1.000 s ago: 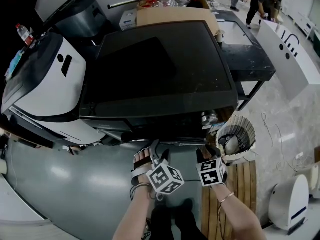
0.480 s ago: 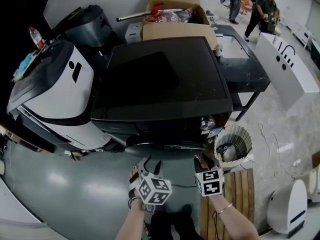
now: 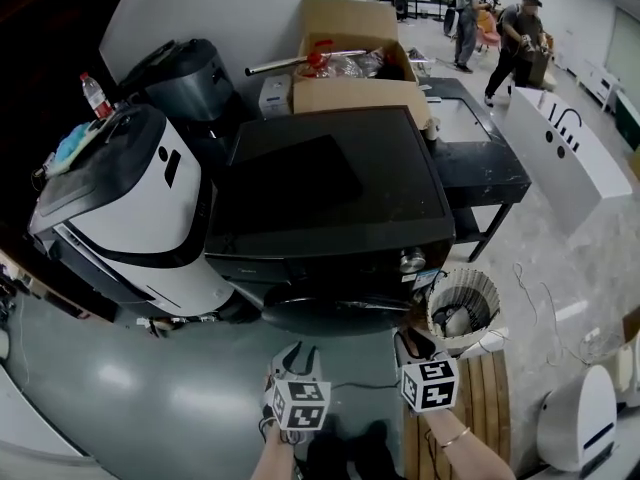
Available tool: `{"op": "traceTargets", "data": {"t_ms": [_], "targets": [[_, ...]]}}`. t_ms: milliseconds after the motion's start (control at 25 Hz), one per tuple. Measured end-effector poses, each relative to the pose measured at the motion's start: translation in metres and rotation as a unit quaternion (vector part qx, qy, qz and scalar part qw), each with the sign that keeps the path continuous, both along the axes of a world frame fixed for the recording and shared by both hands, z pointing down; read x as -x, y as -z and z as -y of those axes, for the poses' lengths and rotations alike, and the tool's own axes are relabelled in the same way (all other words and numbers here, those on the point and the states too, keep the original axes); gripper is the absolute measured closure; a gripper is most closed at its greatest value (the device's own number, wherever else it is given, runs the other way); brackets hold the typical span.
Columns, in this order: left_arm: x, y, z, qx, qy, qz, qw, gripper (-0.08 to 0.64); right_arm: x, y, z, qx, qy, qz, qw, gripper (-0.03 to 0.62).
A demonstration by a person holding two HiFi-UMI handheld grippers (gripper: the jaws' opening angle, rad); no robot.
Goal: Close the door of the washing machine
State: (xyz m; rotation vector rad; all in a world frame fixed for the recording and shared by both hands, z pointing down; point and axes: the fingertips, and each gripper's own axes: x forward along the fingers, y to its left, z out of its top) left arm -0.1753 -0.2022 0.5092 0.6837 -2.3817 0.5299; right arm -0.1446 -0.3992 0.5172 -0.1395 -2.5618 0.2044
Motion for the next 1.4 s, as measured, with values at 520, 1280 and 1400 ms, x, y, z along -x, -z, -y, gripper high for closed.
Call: {"op": "traceTargets", "data": {"t_ms": [520, 1280, 1400], "targets": [[-0.054, 0.06, -0.032, -0.13, 0.063, 0.007, 0.9895, 0.522, -0.064, 0.067, -0.04, 0.036, 0.012, 0.032, 0.999, 0.559], [-0.087, 0.096, -0.052, -0.184, 0.079, 0.019, 0.9796, 0.526, -0.099, 0.113, -0.059, 0.056, 0.035, 0.068, 0.995, 0.586], [-0.089, 0.099, -0.049, -0.189, 0.08, 0.018, 0.9787, 0.526, -0.101, 0.114, -0.057, 0.058, 0.038, 0.067, 0.995, 0.586]]}}
